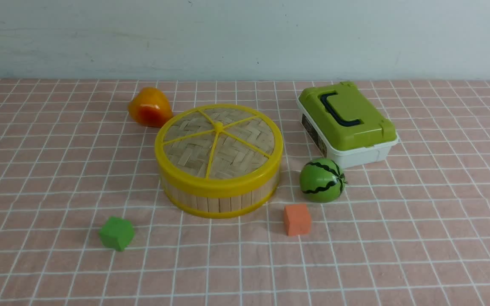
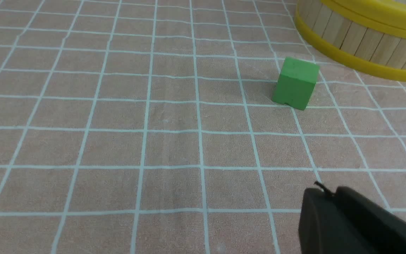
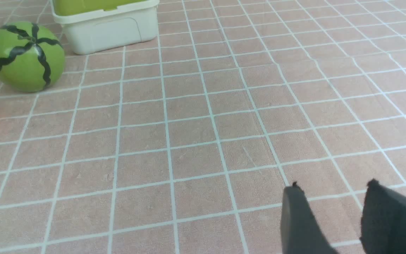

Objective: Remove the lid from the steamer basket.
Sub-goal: Use the left arm to lift the lid of the steamer

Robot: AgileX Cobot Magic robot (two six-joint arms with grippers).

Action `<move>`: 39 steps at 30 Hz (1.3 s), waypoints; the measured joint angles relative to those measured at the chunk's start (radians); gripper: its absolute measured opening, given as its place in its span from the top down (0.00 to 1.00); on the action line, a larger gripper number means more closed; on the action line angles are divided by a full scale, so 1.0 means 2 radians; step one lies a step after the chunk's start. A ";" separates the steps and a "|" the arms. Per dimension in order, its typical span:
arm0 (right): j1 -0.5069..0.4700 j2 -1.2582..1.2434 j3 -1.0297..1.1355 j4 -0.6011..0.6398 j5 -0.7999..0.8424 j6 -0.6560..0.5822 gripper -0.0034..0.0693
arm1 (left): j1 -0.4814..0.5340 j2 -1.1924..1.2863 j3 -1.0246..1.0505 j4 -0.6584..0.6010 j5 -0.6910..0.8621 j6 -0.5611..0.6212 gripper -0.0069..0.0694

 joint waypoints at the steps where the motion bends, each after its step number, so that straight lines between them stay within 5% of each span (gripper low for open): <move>1: 0.000 0.000 0.000 0.000 0.000 0.000 0.62 | 0.000 0.000 0.000 0.000 0.000 0.000 0.86; 39: 0.000 0.000 0.000 0.000 0.000 0.000 0.62 | 0.000 0.000 0.000 0.000 0.000 0.000 0.81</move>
